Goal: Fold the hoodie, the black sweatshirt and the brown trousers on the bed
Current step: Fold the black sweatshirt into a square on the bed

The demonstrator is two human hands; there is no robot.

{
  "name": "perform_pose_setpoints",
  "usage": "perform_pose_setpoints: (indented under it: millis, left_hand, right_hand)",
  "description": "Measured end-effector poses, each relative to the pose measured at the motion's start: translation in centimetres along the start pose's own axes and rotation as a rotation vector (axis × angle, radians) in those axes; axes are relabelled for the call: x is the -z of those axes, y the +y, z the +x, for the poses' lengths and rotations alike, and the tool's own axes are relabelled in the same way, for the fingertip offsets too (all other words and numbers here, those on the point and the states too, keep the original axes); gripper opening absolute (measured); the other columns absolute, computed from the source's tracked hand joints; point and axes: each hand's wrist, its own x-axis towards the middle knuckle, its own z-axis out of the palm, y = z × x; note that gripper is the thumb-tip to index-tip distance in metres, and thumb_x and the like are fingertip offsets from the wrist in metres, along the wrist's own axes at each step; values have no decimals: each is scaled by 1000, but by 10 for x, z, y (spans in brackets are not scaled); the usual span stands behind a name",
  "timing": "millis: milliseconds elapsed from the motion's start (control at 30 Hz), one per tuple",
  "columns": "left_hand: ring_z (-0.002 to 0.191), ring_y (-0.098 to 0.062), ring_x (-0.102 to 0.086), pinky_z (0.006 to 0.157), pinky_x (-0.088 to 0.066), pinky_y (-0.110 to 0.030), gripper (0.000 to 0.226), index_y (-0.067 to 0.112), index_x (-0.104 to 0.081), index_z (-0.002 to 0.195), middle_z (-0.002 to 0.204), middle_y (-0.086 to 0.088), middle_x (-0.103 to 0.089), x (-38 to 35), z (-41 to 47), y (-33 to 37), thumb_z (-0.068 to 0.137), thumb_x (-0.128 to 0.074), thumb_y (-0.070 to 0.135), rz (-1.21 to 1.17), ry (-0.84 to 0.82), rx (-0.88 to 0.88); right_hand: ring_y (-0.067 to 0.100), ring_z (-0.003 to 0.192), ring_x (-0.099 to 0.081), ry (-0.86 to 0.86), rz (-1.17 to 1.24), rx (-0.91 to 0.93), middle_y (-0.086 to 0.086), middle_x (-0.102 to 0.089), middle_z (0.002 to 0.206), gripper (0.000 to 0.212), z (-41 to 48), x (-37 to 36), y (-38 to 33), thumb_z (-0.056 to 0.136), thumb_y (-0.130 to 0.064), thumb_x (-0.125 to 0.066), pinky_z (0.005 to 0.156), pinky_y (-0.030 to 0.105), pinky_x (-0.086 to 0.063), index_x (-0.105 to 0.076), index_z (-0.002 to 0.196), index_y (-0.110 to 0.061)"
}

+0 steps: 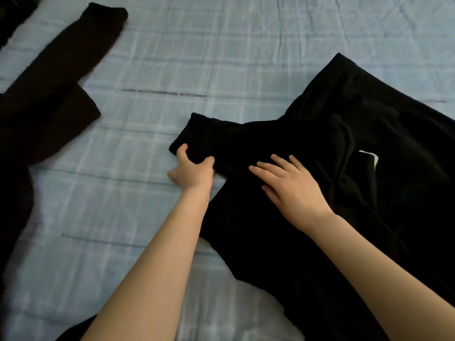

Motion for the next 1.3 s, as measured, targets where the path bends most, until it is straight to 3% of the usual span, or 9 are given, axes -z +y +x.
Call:
perform_pose_setpoints:
  millis: [133,300,400,667,833,933,1033,1200,1300]
  left_hand:
    - [107,-15,-61,69,-57,-20,75,31,-41,146,142,-2,-39,7,-4,5,84,-58,-9,-183,-273,-43]
    - [114,-10,-64,80,-55,-24,76,29,-42,146,143,12,-43,29,-20,37,86,-56,-15,-441,-539,-180]
    - [118,-11,-62,85,-54,-26,75,33,-42,144,139,21,-44,21,-48,63,85,-57,-12,-489,-695,-241]
    - [124,-20,-58,95,-52,-36,77,48,-41,142,126,24,-62,-63,-156,46,86,-65,1,-387,-1093,-215]
    - [85,-14,-63,94,-55,-39,80,60,-42,136,115,-9,-67,-92,-198,-8,84,-68,5,-30,-977,-206]
    - [83,-15,-61,87,-56,-30,80,62,-41,134,146,-25,-41,-93,-204,-9,85,-67,5,6,-952,-237]
    - [86,-20,-61,84,-56,-26,77,59,-42,136,148,-29,-36,-92,-211,2,86,-67,6,59,-1002,-336]
    - [100,-7,-61,100,-50,-35,63,42,-61,129,151,21,-36,-92,-226,13,88,-58,-6,159,-1278,-390]
    - [123,-13,-58,101,-50,-36,53,19,-73,109,143,16,-50,-79,-220,11,87,-40,-16,12,-1287,-211]
  right_hand:
    - [19,142,-43,184,384,-46,-6,-63,137,39,-7,4,2,102,-14,-54,123,31,-16,-59,139,-24]
    - [-8,115,-59,371,911,-223,-25,-70,114,34,-25,33,7,95,-11,-65,103,11,-41,-72,121,-31]
    - [-6,109,-65,524,1081,-316,-24,-73,108,32,-50,55,15,91,-8,-71,96,11,-47,-76,113,-31]
    - [0,90,-72,844,1058,-725,-17,-77,91,32,-179,66,66,82,0,-76,79,6,-50,-79,95,-30]
    - [0,82,-72,743,1069,-1028,-16,-76,81,37,-224,14,79,83,1,-74,79,12,-54,-76,87,-36]
    - [-4,101,-66,673,1006,-929,-22,-73,102,35,-225,17,83,86,-10,-74,91,14,-51,-74,105,-39]
    - [-10,119,-55,674,920,-720,-30,-63,121,38,-211,40,83,90,-24,-68,99,12,-43,-66,125,-40]
    - [-4,119,-57,655,1176,-567,-14,-60,133,43,-164,73,96,96,-36,-59,95,17,-49,-54,136,-49]
    - [2,102,-65,601,1097,-585,-11,-61,123,54,-149,65,107,93,-15,-66,86,22,-54,-53,138,-43]
